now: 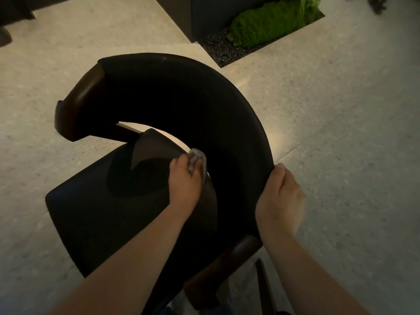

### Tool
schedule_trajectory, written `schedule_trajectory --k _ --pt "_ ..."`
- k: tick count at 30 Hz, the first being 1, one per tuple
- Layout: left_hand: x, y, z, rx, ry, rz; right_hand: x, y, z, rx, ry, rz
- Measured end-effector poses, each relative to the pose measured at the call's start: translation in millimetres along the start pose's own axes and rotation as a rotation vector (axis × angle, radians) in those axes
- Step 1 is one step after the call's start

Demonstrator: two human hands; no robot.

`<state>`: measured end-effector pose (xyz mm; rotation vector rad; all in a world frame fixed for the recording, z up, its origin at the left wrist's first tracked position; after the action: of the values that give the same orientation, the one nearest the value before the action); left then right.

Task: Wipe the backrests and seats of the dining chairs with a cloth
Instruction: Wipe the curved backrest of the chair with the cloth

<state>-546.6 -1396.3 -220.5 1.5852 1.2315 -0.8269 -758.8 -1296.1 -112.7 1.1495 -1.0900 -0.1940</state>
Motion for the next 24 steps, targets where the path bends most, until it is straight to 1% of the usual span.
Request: schedule_trajectory --k 3,6,9,15,18,22,24 --pt "-31 7 0 -0.024 -0.141 0.047 1 0 2 0.036 0.005 -0.001" --pt "-66 7 -4 -0.039 -0.241 0.102 12 -1 16 0.070 0.042 0.009" --pt "-87 7 -1 -0.047 -0.294 0.130 27 -10 34 0.115 0.079 -0.029" --pt "-134 -2 5 -0.077 -0.427 0.087 20 -14 38 0.061 0.041 -0.019" --pt "-148 -20 6 -0.073 -0.423 0.041 24 -12 38 0.052 0.058 -0.055" --pt "-158 -27 4 -0.192 -0.425 -0.027 24 -12 37 0.055 0.070 -0.046" --pt "-164 -29 3 -0.212 -0.462 -0.019 24 -12 37 0.062 0.079 -0.040"
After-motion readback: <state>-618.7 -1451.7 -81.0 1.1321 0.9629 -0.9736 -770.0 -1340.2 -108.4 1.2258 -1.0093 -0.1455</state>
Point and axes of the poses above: each hand's wrist, its own z-axis towards the middle knuckle, its own y-axis out of the back of the hand, x = y × z, the point moved 9 cm from there along z, towards the middle knuckle, and after that the axes turned 8 degrees about -z, right-handed, at the moved point
